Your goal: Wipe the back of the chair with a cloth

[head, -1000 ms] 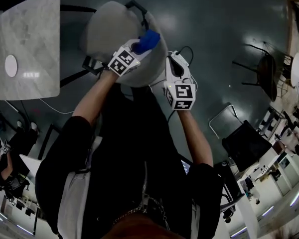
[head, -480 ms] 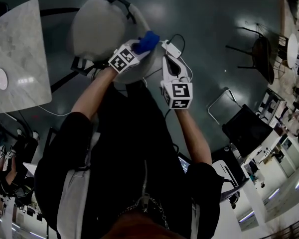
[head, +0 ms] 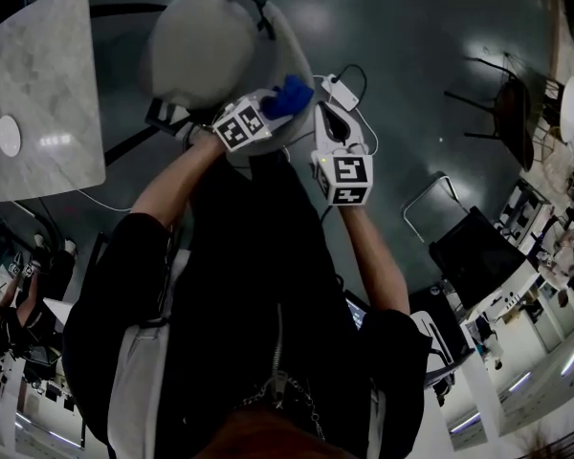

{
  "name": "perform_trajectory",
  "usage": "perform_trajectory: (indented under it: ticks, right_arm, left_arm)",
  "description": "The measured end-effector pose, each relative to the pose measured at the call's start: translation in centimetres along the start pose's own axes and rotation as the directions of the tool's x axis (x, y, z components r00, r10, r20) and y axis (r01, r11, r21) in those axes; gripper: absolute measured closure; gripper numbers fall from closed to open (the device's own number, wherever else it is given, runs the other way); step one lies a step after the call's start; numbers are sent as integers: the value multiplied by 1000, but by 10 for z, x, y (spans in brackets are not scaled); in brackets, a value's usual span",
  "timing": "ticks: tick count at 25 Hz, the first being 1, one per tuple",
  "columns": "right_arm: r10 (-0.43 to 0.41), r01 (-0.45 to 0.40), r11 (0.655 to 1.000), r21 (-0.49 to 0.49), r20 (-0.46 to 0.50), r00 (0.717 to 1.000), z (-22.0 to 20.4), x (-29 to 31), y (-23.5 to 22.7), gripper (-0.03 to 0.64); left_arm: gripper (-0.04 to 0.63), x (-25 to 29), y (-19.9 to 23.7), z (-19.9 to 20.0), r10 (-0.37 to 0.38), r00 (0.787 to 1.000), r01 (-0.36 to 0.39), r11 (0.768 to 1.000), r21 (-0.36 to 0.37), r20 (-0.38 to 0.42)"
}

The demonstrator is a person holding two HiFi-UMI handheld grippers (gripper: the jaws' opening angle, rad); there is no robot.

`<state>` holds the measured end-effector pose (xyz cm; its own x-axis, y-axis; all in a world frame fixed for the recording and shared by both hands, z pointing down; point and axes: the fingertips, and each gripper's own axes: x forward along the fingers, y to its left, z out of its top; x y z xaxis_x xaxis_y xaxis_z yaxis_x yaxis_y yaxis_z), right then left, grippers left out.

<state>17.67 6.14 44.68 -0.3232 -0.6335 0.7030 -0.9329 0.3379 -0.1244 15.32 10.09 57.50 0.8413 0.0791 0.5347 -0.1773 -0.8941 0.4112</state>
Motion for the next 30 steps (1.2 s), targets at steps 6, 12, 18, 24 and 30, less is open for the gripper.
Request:
perform_trajectory:
  ticks: [6,12,18,24,30]
  right_arm:
    - [27,-27,1000,-13,2,1000,4,7,12,614]
    - [58,-58,998,-35,-1,998,9,8,22,614]
    - [100,-101,992,-74,-18,995,12,19,38,614]
    - [125,-126,986,-111,-20,992,23,32,47,614]
    - [112,-114,989,-91,-25,993,21,37,40,614]
  left_arm:
    - [474,-13,-24,-24,-36,999,36,999,2,-38]
    - [474,-28,-45,-59,-63,993,64,998,11,-103]
    - [476,-43,-57,-84,-71,990,74,997,15,-125]
    - [474,-49,-55,-88,-96,983,105,993,46,-156]
    - [474,-51,19,-50,76,997,-76,997,-25,-27]
